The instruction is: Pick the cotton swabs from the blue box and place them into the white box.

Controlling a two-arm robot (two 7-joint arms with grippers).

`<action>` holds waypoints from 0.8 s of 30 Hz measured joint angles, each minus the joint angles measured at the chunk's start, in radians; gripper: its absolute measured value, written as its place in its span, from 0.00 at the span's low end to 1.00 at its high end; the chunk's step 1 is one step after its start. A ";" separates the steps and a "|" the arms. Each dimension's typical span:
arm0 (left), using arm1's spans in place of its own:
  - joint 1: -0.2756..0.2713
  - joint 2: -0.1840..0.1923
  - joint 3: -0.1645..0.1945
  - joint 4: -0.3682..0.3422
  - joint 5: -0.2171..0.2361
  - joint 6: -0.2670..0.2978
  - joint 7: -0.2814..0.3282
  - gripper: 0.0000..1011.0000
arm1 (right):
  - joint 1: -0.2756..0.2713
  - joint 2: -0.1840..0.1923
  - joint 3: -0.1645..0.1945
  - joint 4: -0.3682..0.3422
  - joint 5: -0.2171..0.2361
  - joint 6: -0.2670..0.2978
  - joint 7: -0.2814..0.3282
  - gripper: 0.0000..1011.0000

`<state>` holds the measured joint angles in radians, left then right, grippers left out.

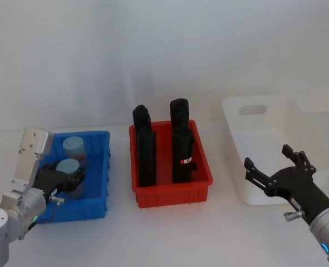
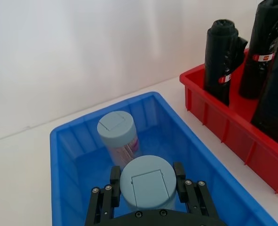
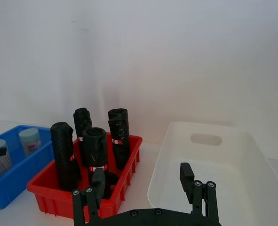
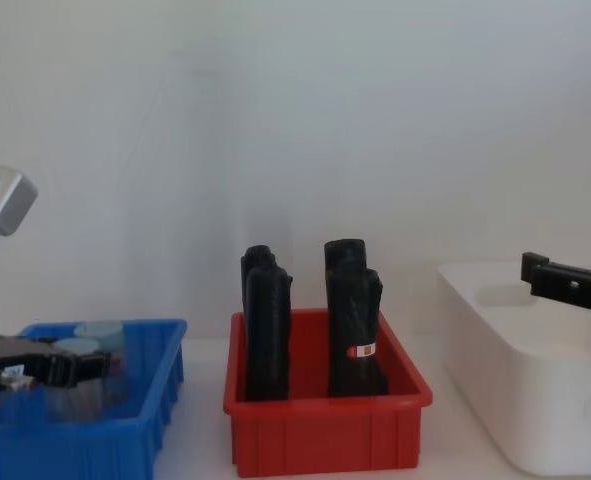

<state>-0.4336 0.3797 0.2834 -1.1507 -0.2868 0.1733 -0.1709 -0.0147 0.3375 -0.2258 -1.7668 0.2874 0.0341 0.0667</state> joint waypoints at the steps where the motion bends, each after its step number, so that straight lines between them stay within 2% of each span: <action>1: 0.002 0.001 -0.001 -0.007 0.002 0.001 -0.001 0.67 | 0.000 0.000 0.000 0.000 0.000 0.000 0.000 0.99; 12: 0.032 0.031 -0.010 -0.163 0.028 0.041 -0.041 0.67 | 0.000 0.000 0.000 0.000 0.000 0.000 0.000 0.99; 14: 0.040 0.040 -0.012 -0.210 0.034 0.061 -0.059 0.67 | 0.000 0.000 0.000 0.000 0.000 0.000 0.000 0.99; 19: 0.049 0.051 -0.015 -0.267 0.037 0.085 -0.086 0.67 | 0.000 0.000 0.000 0.000 0.000 0.000 0.000 0.99; 24: 0.059 0.069 -0.019 -0.344 0.037 0.124 -0.138 0.67 | 0.000 0.000 0.000 0.000 0.000 0.000 0.000 0.99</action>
<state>-0.3746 0.4482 0.2644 -1.4943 -0.2494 0.2970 -0.3094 -0.0146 0.3375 -0.2258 -1.7668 0.2874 0.0341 0.0667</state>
